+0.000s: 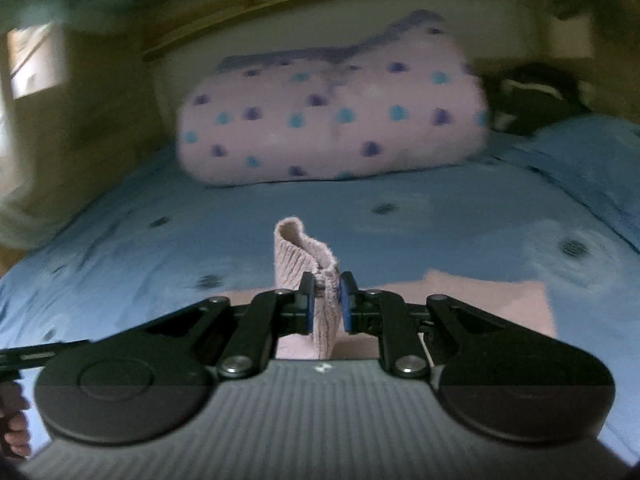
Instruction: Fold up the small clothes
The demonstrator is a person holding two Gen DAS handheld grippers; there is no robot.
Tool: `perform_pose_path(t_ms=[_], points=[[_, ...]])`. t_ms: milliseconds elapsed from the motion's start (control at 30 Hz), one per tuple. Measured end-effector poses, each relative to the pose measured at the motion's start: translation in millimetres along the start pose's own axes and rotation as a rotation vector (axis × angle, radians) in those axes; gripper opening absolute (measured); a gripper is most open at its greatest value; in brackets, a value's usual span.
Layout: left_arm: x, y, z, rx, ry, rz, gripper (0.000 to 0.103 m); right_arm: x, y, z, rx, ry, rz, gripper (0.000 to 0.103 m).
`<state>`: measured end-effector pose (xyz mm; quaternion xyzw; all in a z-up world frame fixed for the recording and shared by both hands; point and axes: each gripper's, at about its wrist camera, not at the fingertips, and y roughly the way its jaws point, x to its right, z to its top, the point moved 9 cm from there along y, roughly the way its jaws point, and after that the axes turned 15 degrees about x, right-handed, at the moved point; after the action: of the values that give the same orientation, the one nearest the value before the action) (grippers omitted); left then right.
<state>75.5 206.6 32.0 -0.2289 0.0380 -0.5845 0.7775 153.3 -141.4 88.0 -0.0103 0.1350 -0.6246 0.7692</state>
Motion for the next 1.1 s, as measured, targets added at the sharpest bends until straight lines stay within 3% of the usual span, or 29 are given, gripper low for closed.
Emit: perform_pose_path(t_ms=[233,500,733,800,833,867,900,1000,1100], points=[[19.4,4.9,-10.0,-0.015,0.031,-0.029,0.082,85.8,-9.2,-32.9,-0.062,0.038,-0.177,0.016],[49.2,10.7,-19.8,-0.030,0.021,-0.117,0.082,137.8,-8.5,-89.7,-0.179,0.059,-0.261,0.016],[78.6,14.1,-23.7,-0.039,0.044,-0.162,0.082,143.6,-14.1,-95.8,-0.269,0.000,-0.175,0.019],[84.7,18.5,-25.5,-0.052,0.071,-0.154,0.082,140.4,-17.7,-83.4,-0.253,-0.017,-0.136,0.026],[88.0,21.2,-25.9,-0.057,0.088,-0.147,0.082,138.2,-19.1,-76.8,-0.240,-0.026,-0.116,0.033],[91.5,22.9,-26.1,-0.057,0.105,-0.139,0.082,136.2,-20.6,-70.3,-0.217,-0.040,-0.097,0.046],[94.9,24.1,-25.7,-0.052,0.119,-0.131,0.081,134.2,-20.6,-62.6,-0.184,-0.059,-0.087,0.051],[103.8,26.8,-24.1,-0.038,0.146,-0.128,0.080,132.5,-16.2,-45.9,-0.093,-0.118,-0.087,0.051],[112.9,27.8,-24.8,-0.025,0.172,-0.126,0.079,127.9,5.8,-49.5,-0.088,-0.142,-0.038,0.051]])
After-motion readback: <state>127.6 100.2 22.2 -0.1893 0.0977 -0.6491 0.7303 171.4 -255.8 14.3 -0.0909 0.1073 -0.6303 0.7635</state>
